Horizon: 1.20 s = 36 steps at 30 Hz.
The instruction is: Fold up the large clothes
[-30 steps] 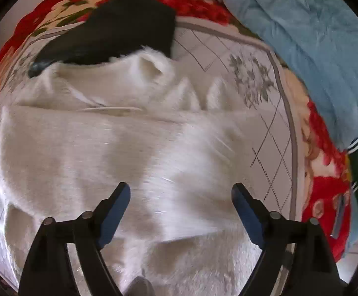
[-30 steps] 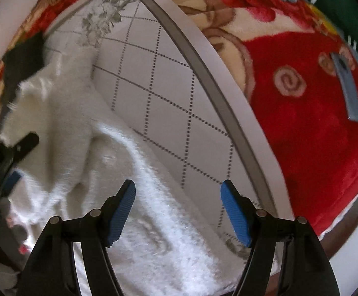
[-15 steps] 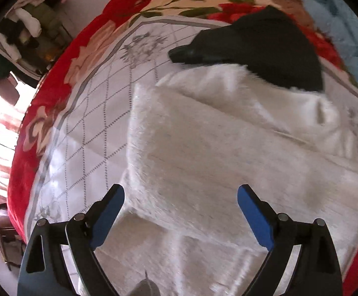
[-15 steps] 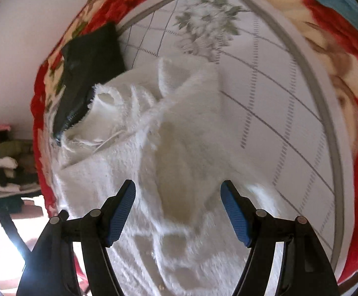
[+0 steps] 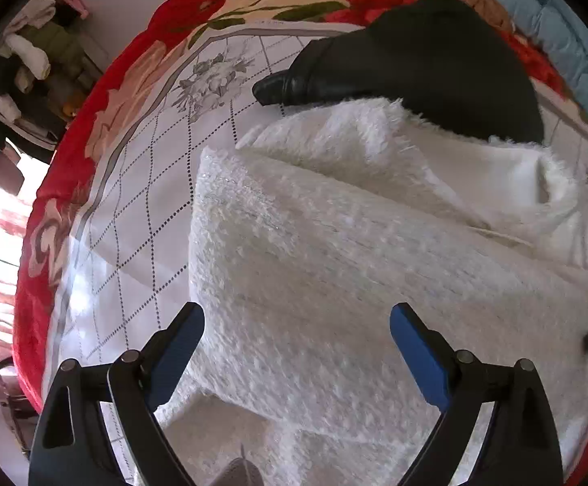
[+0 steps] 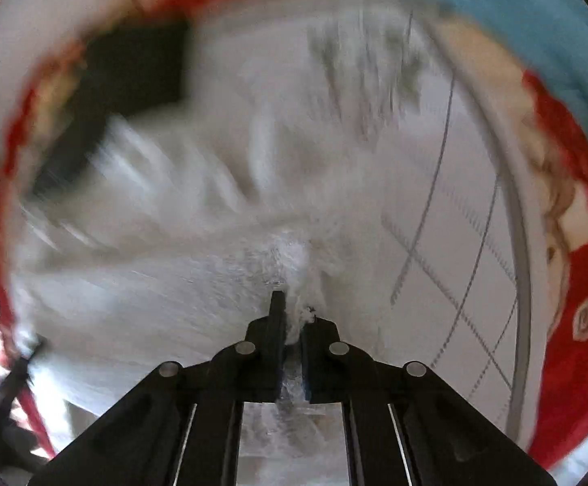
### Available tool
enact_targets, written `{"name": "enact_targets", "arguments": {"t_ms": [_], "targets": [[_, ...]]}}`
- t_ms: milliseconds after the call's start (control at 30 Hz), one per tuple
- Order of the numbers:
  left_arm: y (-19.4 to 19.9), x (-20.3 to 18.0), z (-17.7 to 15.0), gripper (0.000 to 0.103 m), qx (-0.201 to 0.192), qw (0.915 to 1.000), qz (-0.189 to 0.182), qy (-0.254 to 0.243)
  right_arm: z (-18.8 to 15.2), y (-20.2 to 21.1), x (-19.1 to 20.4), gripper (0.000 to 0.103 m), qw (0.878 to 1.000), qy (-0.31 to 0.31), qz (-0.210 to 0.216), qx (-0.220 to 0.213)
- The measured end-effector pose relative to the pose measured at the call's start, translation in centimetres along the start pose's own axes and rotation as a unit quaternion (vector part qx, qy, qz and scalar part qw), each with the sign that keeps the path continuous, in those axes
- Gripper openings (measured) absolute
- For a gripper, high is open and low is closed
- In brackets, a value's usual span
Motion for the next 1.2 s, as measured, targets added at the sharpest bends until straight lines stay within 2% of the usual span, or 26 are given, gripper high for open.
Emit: {"name": "enact_targets", "arguments": {"t_ms": [33, 100, 133, 167, 200, 267, 333, 433, 500, 567, 633, 700, 733, 800, 867, 900, 933, 967, 1033, 1100, 1133, 1200], "targets": [[-0.2, 0.0, 0.2, 0.094, 0.002, 1.0000, 0.004, -0.001, 0.2, -1.1, -0.6, 0.013, 0.999, -0.015, 0.011, 0.029], [-0.3, 0.0, 0.8, 0.094, -0.001, 0.9999, 0.009, -0.005, 0.9, -0.2, -1.3, 0.023, 0.998, -0.046, 0.037, 0.039], [-0.2, 0.0, 1.1, 0.094, -0.007, 0.9999, 0.011, -0.006, 1.3, 0.9, -1.5, 0.035, 0.997, -0.052, 0.037, 0.038], [0.0, -0.1, 1.6, 0.094, -0.019, 0.9995, 0.023, -0.013, 1.6, 2.5, -1.7, 0.038, 0.997, -0.059, 0.034, 0.030], [0.1, -0.3, 2.0, 0.099, -0.027, 0.9990, 0.028, -0.020, 1.9, 4.5, -1.8, 0.038, 0.997, -0.068, 0.039, 0.012], [0.1, -0.7, 3.1, 0.101, -0.039, 0.9981, 0.036, -0.032, 2.8, 7.3, -1.1, 0.043, 0.995, -0.072, 0.063, -0.017], [-0.4, -1.1, 4.1, 0.101, -0.040, 0.9979, 0.039, -0.034, 4.5, 8.3, 0.9, 0.049, 0.993, -0.068, 0.097, -0.025], [-2.3, -2.1, 5.5, 0.101, -0.045, 0.9966, 0.055, -0.042, 7.0, 5.3, 4.6, 0.049, 0.984, -0.064, 0.167, 0.011], [-3.9, -2.8, 5.9, 0.101, -0.047, 0.9939, 0.079, -0.062, 8.5, 1.5, 6.9, 0.051, 0.980, -0.072, 0.182, 0.045], [-5.3, -3.3, 6.1, 0.101, -0.043, 0.9916, 0.093, -0.079, 9.3, -2.4, 8.2, 0.054, 0.977, -0.093, 0.174, 0.077], [-6.0, -3.3, 6.1, 0.101, -0.043, 0.9909, 0.095, -0.085, 9.5, -6.2, 9.2, 0.054, 0.976, -0.109, 0.148, 0.115], [-6.6, -3.3, 6.0, 0.101, -0.044, 0.9899, 0.097, -0.093, 9.7, -7.6, 9.9, 0.059, 0.977, -0.118, 0.126, 0.127], [-6.7, -3.3, 5.9, 0.101, -0.043, 0.9902, 0.095, -0.093, 9.8, -7.4, 10.3, 0.058, 0.977, -0.127, 0.114, 0.129], [-6.7, -3.2, 5.7, 0.101, -0.041, 0.9904, 0.094, -0.092, 9.8, -7.3, 10.8, 0.044, 0.979, -0.137, 0.092, 0.120], [-6.5, -3.1, 5.8, 0.101, -0.039, 0.9912, 0.091, -0.088, 9.9, -7.0, 11.6, 0.018, 0.983, -0.131, 0.069, 0.106], [-6.4, -3.0, 5.9, 0.101, -0.036, 0.9919, 0.088, -0.084, 9.9, -6.7, 11.8, 0.015, 0.984, -0.132, 0.064, 0.099], [-6.3, -2.9, 6.0, 0.101, -0.035, 0.9924, 0.085, -0.081, 9.8, -6.2, 12.0, 0.004, 0.985, -0.136, 0.064, 0.089], [-6.1, -2.8, 6.1, 0.101, -0.036, 0.9931, 0.082, -0.076, 9.8, -5.6, 12.2, 0.000, 0.986, -0.136, 0.070, 0.073], [-5.8, -2.6, 6.2, 0.101, -0.038, 0.9938, 0.077, -0.071, 10.2, -3.3, 12.6, 0.000, 0.987, -0.138, 0.074, 0.024], [-5.5, -2.3, 6.3, 0.101, -0.038, 0.9946, 0.073, -0.063, 10.5, -1.1, 12.8, 0.000, 0.985, -0.140, 0.096, -0.017], [-5.5, -2.1, 6.4, 0.101, -0.039, 0.9948, 0.073, -0.059, 10.9, -0.5, 13.2, 0.000, 0.983, -0.134, 0.127, -0.024], [-5.2, -1.3, 6.5, 0.101, -0.047, 0.9944, 0.082, -0.046, 11.2, -0.8, 14.0, 0.000, 0.975, -0.124, 0.186, -0.005]]}}
Point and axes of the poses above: each gripper's, at about its wrist camera, not at the fingertips, and y roughly against the way its jaws point, x to its left, z to its top, the point moved 2 cm from there along -y, roughly the way its jaws point, and after that the axes turned 9 degrees about y, right-handed, at the moved point
